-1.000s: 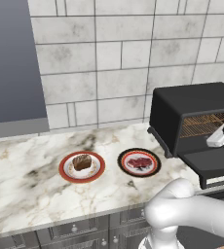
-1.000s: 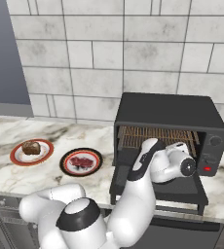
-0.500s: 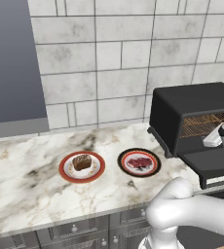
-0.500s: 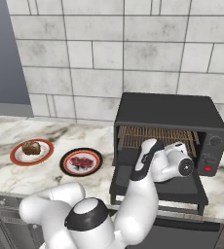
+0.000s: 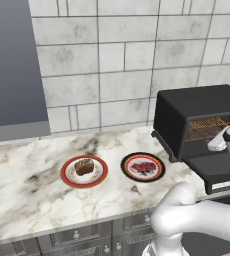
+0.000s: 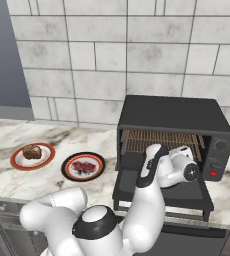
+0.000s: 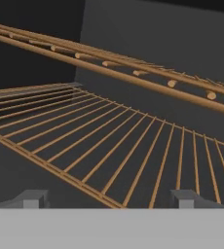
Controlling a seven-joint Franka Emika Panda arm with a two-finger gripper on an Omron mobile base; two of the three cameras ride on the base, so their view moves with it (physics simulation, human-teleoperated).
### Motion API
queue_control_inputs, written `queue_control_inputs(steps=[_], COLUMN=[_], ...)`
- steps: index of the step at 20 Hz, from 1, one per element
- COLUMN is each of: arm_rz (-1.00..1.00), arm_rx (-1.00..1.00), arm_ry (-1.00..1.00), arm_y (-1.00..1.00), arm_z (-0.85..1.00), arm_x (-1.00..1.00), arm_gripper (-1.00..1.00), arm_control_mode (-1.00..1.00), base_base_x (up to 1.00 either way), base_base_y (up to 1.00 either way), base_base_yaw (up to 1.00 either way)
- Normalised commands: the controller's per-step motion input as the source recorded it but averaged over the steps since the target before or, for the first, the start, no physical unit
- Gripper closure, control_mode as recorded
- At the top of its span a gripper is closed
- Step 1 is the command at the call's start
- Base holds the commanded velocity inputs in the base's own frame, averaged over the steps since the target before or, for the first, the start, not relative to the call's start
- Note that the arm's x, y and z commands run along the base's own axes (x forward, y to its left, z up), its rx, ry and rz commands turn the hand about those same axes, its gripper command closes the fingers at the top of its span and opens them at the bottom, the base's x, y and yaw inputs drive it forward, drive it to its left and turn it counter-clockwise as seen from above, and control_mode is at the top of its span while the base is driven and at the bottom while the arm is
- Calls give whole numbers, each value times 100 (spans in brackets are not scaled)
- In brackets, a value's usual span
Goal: Open the toaster oven door. Place the bread on the bottom rack in the toaster oven and place the steak on the top rack.
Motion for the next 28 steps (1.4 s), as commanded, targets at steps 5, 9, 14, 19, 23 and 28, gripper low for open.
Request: queue_control_inputs(steps=[5,9,14,19,23,28], arm_rz=[0,0,2,0,0,0], arm_rx=[0,-1,-3,0,0,0], arm_ry=[-2,-2,-2,0,0,0], arm_y=[0,0,8,25,28,23], arm_z=[-16,-25,-27,-22,-17,-11], arm_x=[10,2,0,3,8,20], arm_gripper=[-100,-100,-100,-100,-100,-100], arm_control_mode=[-100,-100,-100,-100,-100,-100], base_base_x=[0,0,0,0,0,0], base_base_y=[0,0,0,0,0,0], base_base_yaw=[0,0,0,0,0,0])
